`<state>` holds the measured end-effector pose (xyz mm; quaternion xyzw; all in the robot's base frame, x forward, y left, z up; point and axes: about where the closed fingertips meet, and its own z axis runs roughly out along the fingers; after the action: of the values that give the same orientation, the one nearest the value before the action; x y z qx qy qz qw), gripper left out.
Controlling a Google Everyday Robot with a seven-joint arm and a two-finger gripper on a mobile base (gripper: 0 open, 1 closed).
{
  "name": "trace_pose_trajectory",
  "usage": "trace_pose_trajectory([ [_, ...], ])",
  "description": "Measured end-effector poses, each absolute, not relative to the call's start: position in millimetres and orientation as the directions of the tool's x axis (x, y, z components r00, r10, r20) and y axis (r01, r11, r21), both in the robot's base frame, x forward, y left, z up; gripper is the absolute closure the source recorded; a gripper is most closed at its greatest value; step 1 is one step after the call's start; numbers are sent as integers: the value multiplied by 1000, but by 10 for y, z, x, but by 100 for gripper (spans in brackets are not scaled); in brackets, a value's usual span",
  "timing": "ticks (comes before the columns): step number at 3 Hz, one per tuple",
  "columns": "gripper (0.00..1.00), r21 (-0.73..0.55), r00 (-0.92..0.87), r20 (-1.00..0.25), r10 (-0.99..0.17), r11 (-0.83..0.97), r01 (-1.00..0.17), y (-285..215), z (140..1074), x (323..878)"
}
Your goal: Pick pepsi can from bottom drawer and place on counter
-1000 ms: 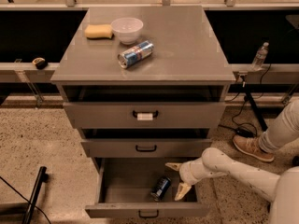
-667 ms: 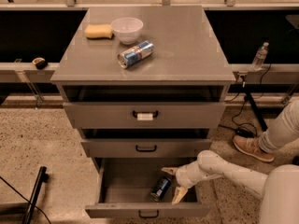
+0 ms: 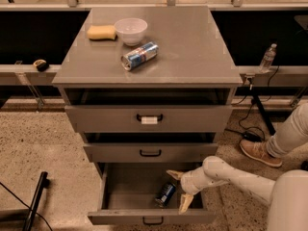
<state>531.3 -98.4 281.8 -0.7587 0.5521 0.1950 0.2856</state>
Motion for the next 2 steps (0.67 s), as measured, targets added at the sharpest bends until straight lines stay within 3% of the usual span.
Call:
trace_pose_trajectory([
  [2, 0, -244, 337, -601, -725, -235, -941, -1000, 2571, 5501],
])
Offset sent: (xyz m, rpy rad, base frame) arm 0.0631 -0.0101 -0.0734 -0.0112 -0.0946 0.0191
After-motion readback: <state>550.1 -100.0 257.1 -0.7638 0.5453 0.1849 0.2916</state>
